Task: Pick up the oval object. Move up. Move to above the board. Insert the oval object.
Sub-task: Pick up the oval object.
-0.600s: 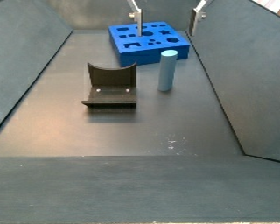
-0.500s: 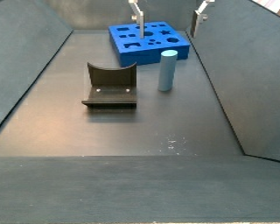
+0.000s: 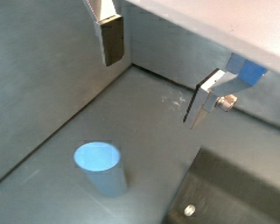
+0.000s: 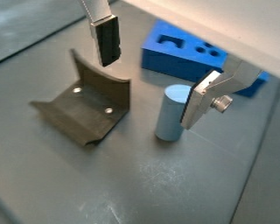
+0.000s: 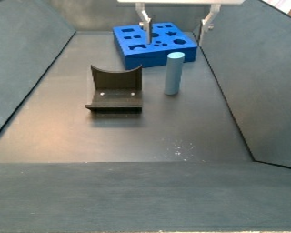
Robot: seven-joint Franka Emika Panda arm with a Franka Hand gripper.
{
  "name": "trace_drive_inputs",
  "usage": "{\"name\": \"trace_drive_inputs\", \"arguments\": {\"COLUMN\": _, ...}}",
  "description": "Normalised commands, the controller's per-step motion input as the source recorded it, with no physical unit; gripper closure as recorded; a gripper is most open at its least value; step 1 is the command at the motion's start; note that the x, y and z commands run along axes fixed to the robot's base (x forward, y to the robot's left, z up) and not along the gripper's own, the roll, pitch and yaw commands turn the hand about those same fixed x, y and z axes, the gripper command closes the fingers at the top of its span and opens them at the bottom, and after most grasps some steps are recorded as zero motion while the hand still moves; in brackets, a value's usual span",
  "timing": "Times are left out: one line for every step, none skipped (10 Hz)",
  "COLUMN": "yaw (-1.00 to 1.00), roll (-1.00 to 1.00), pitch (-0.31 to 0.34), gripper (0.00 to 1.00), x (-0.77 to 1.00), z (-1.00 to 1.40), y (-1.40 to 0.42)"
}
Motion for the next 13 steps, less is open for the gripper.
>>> {"name": "trace_drive_inputs", "arguments": {"yaw": -0.94, "roll": -0.01, "pitch": -0.073, "gripper": 0.00, "x": 0.00, "z": -0.37, "y": -0.18}}
{"name": "trace_drive_inputs", "arguments": {"yaw": -0.93, "roll": -0.02, "pitch": -0.091, "gripper": 0.00, "x": 0.00, "z": -0.40, "y": -0.17}}
{"name": "trace_drive_inputs", "arguments": {"yaw": -0.93, "roll": -0.02, "pitch": -0.076, "gripper": 0.00, "x": 0.00, "z": -0.41, "y": -0.18}}
{"name": "trace_drive_inputs", "arguments": {"yaw": -0.93, "roll": 0.00, "pitch": -0.061, "gripper": 0.00, "x": 0.00, "z": -0.43, "y": -0.18}}
{"name": "trace_drive_inputs", "arguments": {"yaw": -0.94, "roll": 0.00, "pitch": -0.056, "gripper": 0.00, "x": 0.00, "z": -0.47, "y": -0.18}}
{"name": "trace_drive_inputs", "arguments": {"yaw": -0.93, "roll": 0.00, "pitch": -0.027, "gripper": 0.00, "x": 0.00, "z": -0.45, "y": -0.22}}
{"name": "trace_drive_inputs", "arguments": {"yaw": -0.90, "roll": 0.00, "pitch": 0.000, "gripper": 0.00, "x": 0.00, "z": -0.40, "y": -0.28}}
{"name": "trace_drive_inputs", "arguments": {"yaw": -0.83, "roll": 0.00, "pitch": 0.000, "gripper": 0.00, "x": 0.00, "z": -0.37, "y": -0.34}}
{"name": "trace_drive_inputs", "arguments": {"yaw": -0.72, "roll": 0.00, "pitch": 0.000, "gripper": 0.00, "x": -0.05, "z": -0.37, "y": -0.41}}
{"name": "trace_drive_inputs", "arguments": {"yaw": -0.45, "roll": 0.01, "pitch": 0.000, "gripper": 0.00, "x": -0.35, "z": -0.27, "y": -0.49}}
{"name": "trace_drive_inputs", "arguments": {"yaw": -0.13, "roll": 0.13, "pitch": -0.019, "gripper": 0.00, "x": -0.41, "z": -0.03, "y": -0.37}}
{"name": "trace_drive_inputs", "arguments": {"yaw": 0.08, "roll": 0.01, "pitch": -0.061, "gripper": 0.00, "x": -0.13, "z": 0.00, "y": -0.05}}
{"name": "trace_drive_inputs", "arguments": {"yaw": 0.00, "roll": 0.00, "pitch": 0.000, "gripper": 0.00, "x": 0.00, "z": -0.03, "y": 0.00}}
